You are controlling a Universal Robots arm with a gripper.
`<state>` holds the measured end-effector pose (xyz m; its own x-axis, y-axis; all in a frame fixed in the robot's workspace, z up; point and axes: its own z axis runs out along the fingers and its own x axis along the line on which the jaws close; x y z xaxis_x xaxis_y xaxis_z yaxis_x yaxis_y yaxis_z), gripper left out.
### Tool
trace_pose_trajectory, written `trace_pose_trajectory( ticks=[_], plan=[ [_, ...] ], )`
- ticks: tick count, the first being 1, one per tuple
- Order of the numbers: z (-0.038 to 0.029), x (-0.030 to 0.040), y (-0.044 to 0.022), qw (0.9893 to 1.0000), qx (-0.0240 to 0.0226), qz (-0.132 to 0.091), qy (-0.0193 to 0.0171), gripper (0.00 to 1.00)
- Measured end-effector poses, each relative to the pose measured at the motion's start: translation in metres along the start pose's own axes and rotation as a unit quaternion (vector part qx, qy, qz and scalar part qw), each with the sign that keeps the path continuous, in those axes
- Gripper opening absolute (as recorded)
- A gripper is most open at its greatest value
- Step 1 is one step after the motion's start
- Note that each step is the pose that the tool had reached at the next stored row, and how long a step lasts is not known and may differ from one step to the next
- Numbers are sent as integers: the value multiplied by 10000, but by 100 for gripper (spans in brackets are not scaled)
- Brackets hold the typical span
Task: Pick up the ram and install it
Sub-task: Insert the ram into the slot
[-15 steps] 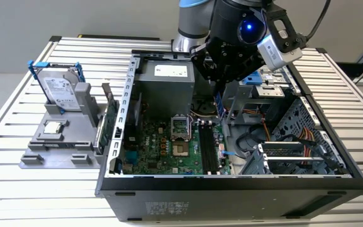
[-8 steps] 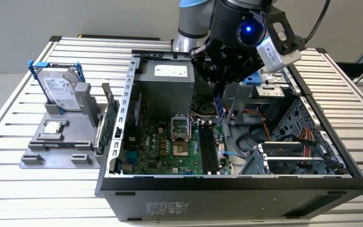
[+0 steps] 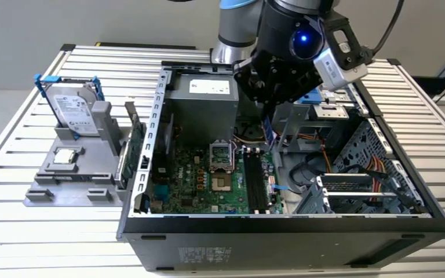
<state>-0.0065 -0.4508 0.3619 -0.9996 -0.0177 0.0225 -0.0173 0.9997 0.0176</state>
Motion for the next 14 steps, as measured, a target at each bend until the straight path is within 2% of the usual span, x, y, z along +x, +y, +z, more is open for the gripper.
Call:
trace_pose_trajectory(
  ticks=[14],
  plan=[
    [87, -10, -1, 10000, 7, 0, -1, 0]
  ],
)
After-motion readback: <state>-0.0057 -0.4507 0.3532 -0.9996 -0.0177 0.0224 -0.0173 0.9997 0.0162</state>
